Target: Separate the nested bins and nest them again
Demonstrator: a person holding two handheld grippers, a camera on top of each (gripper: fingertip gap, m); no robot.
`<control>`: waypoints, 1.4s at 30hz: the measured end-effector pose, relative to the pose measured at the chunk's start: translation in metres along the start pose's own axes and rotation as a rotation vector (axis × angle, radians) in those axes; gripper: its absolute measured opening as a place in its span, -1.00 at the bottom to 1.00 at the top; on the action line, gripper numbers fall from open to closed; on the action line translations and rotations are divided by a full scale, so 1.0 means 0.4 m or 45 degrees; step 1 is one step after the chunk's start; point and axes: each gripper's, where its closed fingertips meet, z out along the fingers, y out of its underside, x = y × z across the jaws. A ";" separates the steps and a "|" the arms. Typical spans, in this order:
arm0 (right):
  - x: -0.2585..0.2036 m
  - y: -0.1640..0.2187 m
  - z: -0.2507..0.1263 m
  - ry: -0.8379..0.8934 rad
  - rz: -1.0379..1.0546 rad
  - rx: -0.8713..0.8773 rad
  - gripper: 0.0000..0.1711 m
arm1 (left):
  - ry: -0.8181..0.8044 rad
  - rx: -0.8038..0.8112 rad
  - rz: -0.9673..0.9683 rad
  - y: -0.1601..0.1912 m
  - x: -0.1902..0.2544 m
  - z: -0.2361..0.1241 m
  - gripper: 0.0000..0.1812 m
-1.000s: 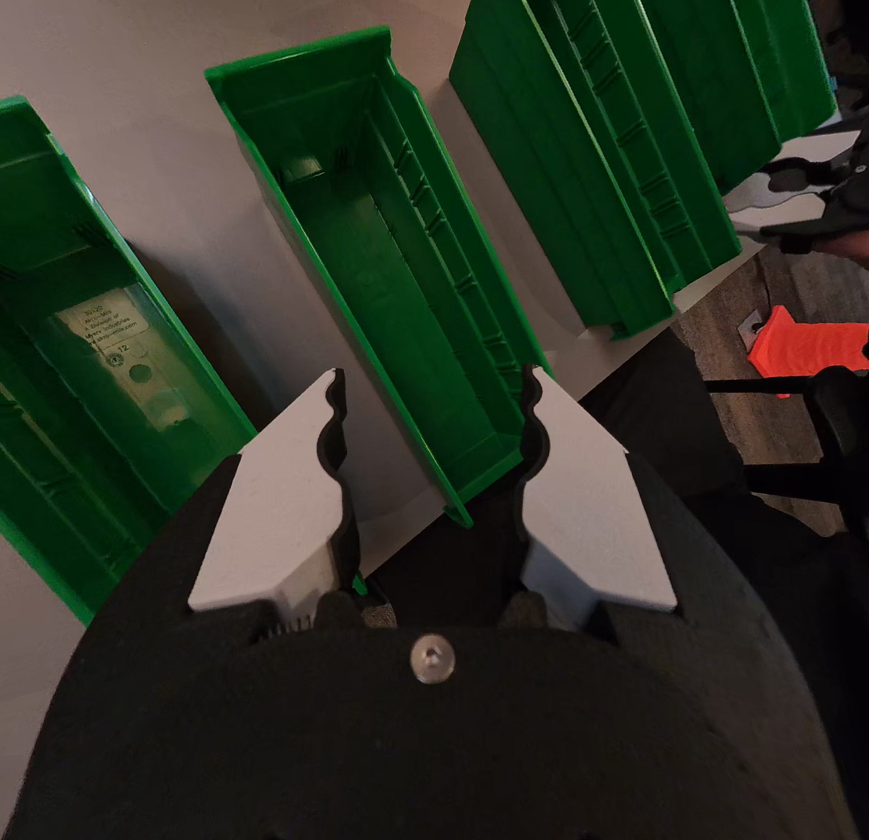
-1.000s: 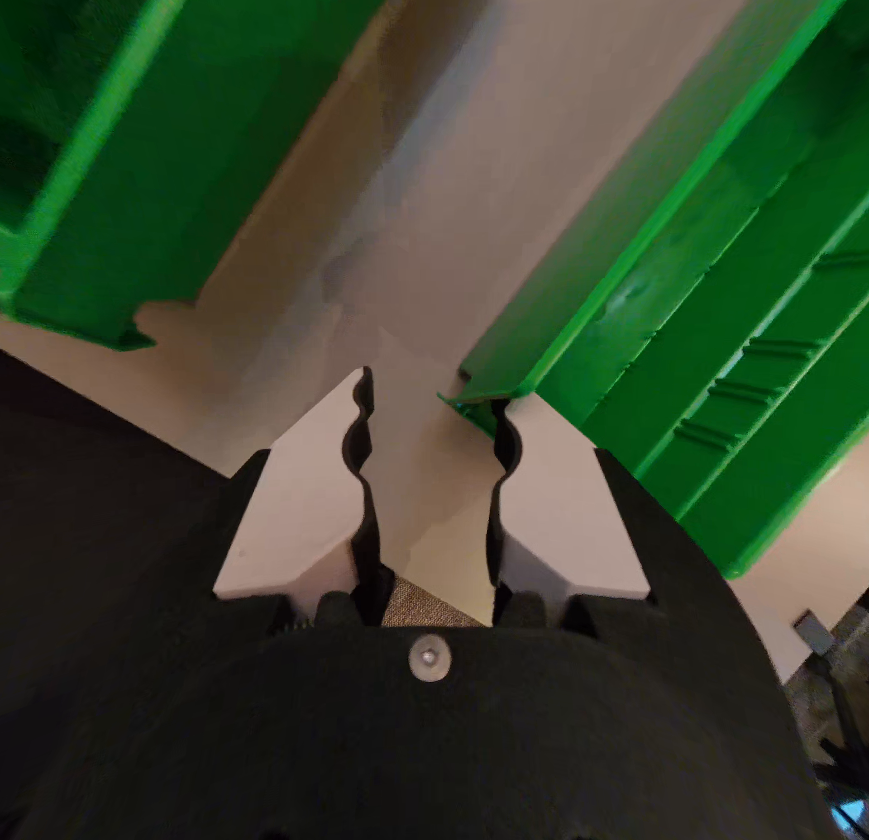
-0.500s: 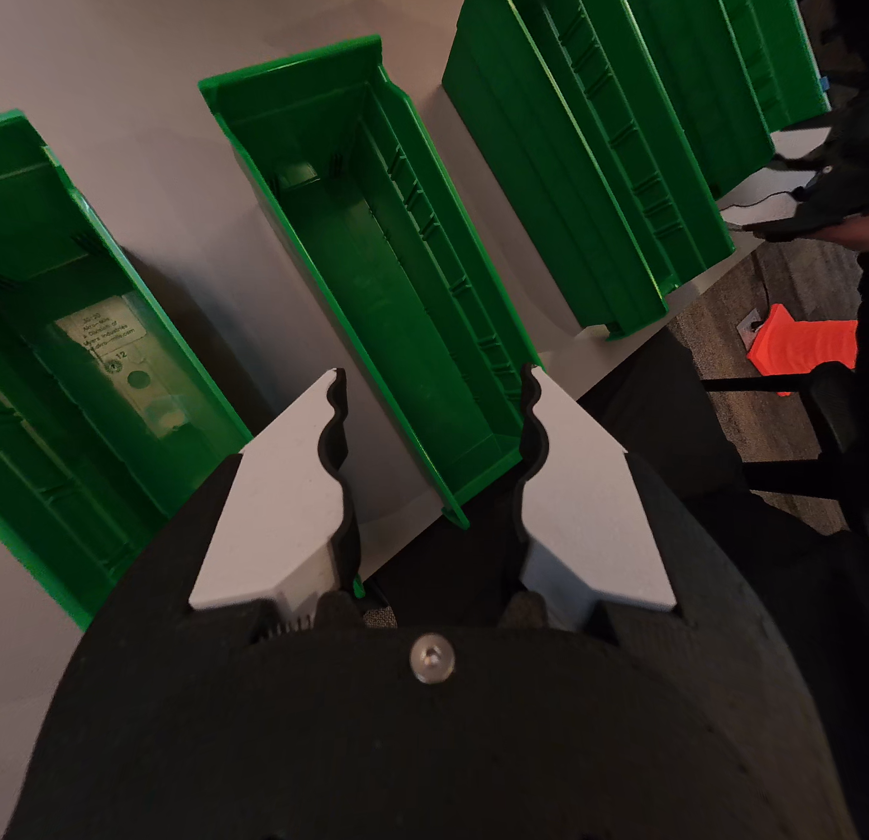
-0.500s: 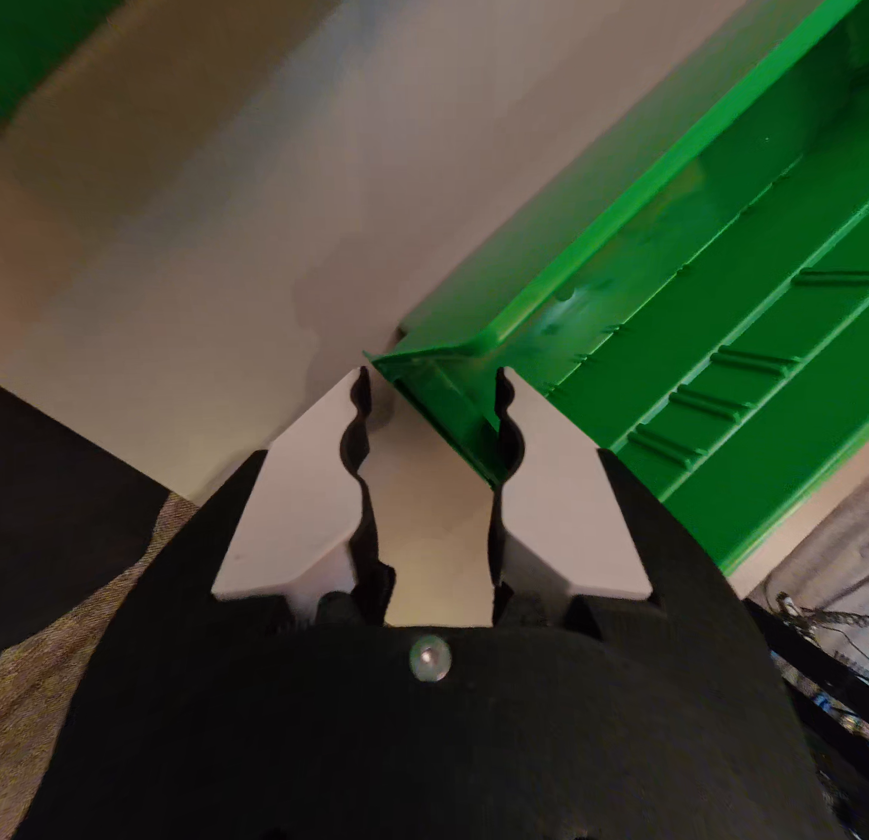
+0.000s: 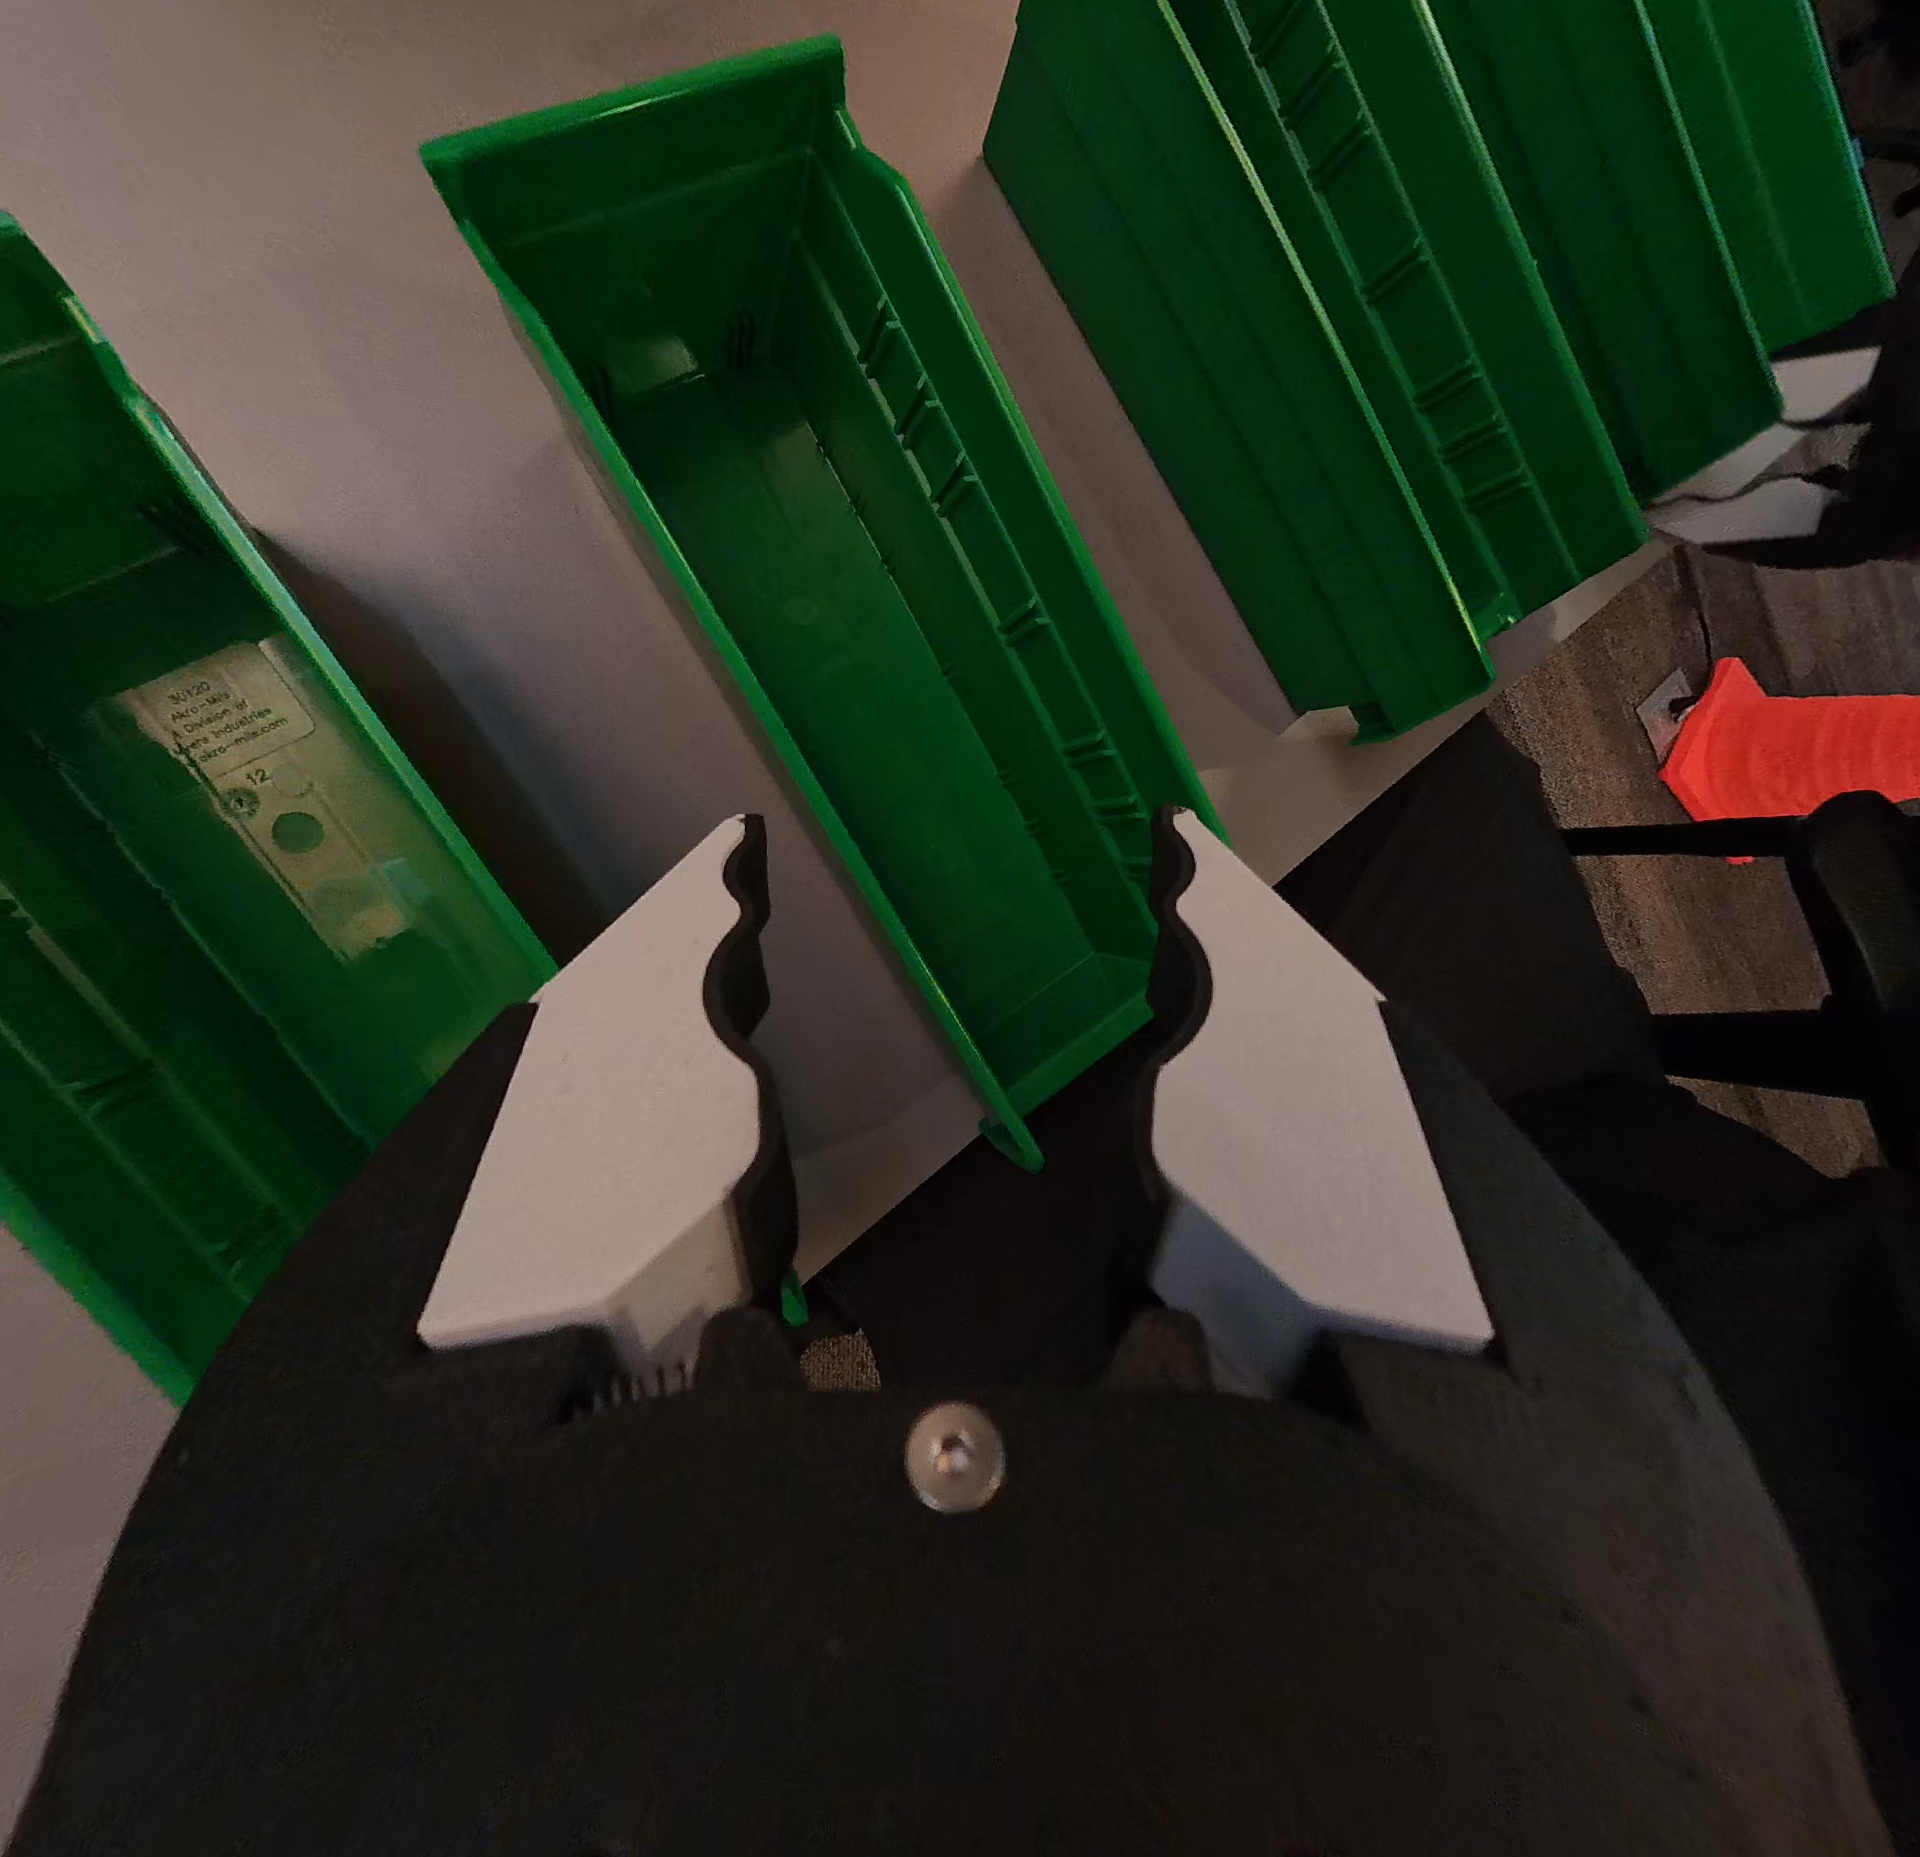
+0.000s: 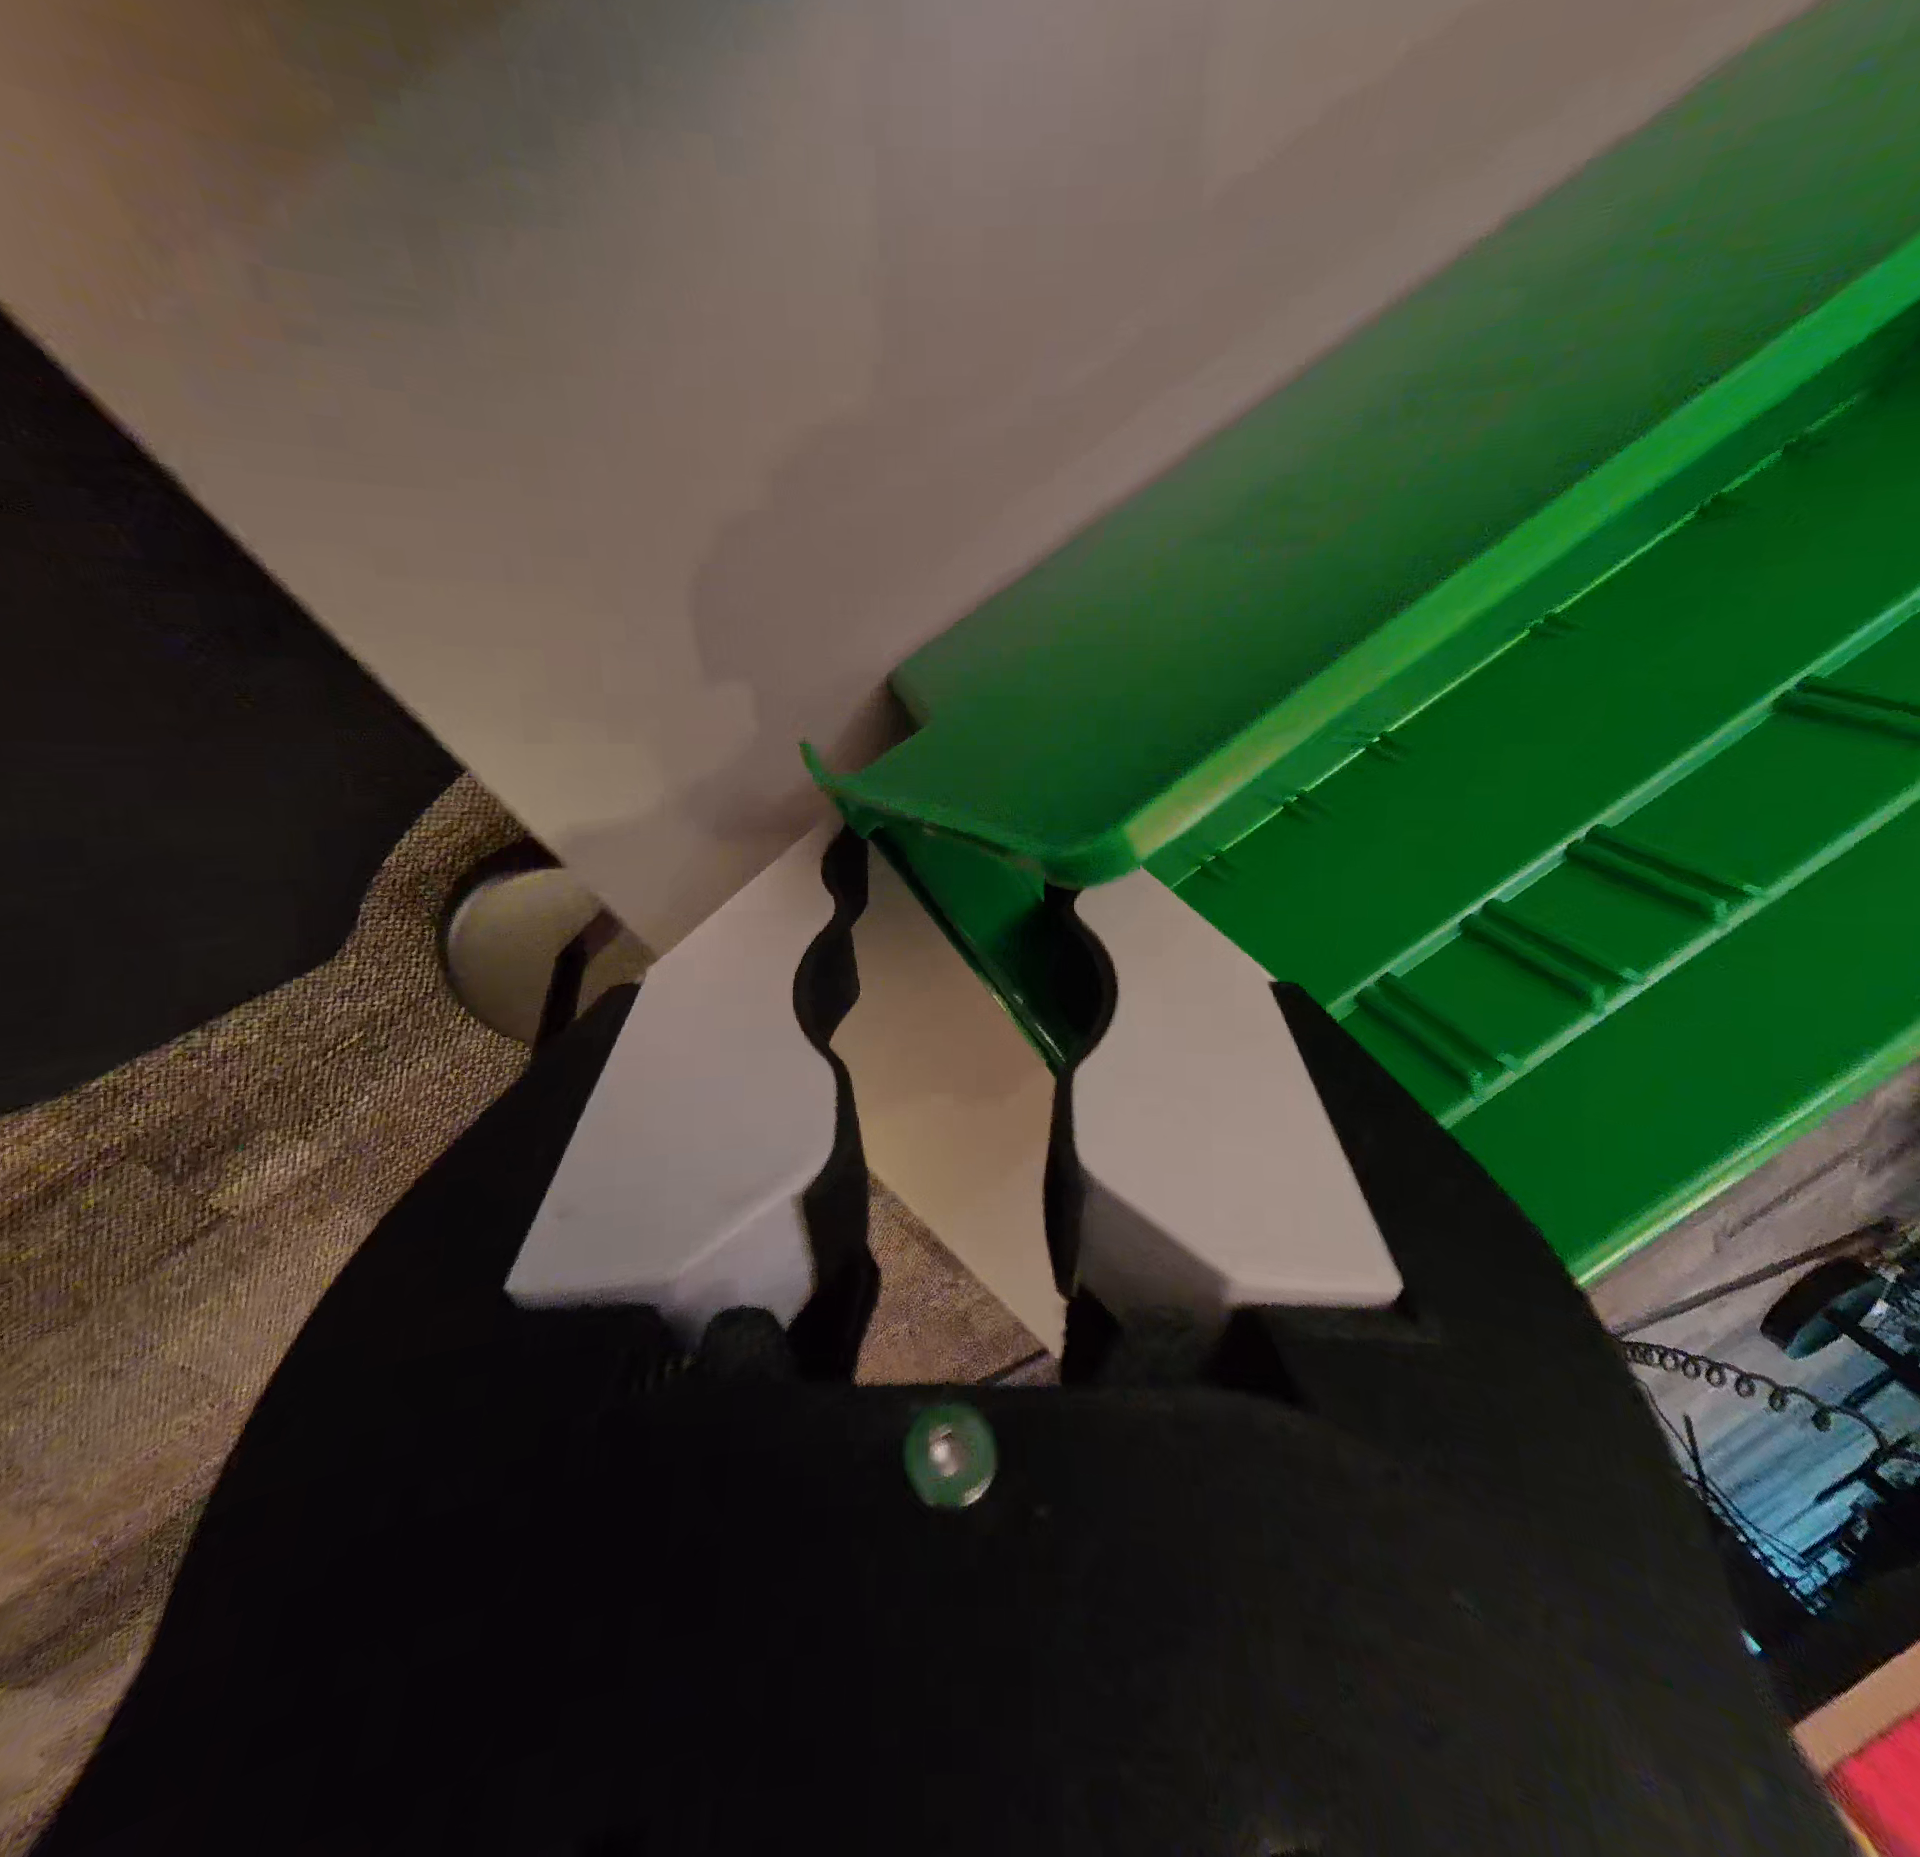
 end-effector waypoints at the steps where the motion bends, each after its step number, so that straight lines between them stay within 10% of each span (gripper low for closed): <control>1: -0.009 0.010 -0.004 -0.009 -0.004 -0.002 -0.62 | 0.000 0.002 -0.002 0.000 -0.001 -0.001 -0.20; 11: -0.011 -0.005 -0.184 -0.091 0.244 0.060 0.09 | -0.010 0.007 0.022 -0.005 0.007 0.002 -0.18; 17: 0.067 -0.312 -0.386 -0.099 0.594 0.598 0.29 | -0.008 0.029 0.010 -0.013 0.006 -0.005 -0.18; 26: 0.111 -0.603 -0.195 -0.215 0.739 0.425 0.75 | 0.019 0.041 0.048 -0.017 0.031 -0.012 -0.18; 32: 0.086 -0.618 -0.047 -0.214 0.690 0.165 0.73 | 0.029 0.065 0.020 -0.016 0.006 -0.028 -0.18; 42: 0.112 -0.619 -0.058 -0.162 0.651 0.211 0.35 | 0.037 0.094 -0.006 -0.019 -0.016 -0.046 -0.19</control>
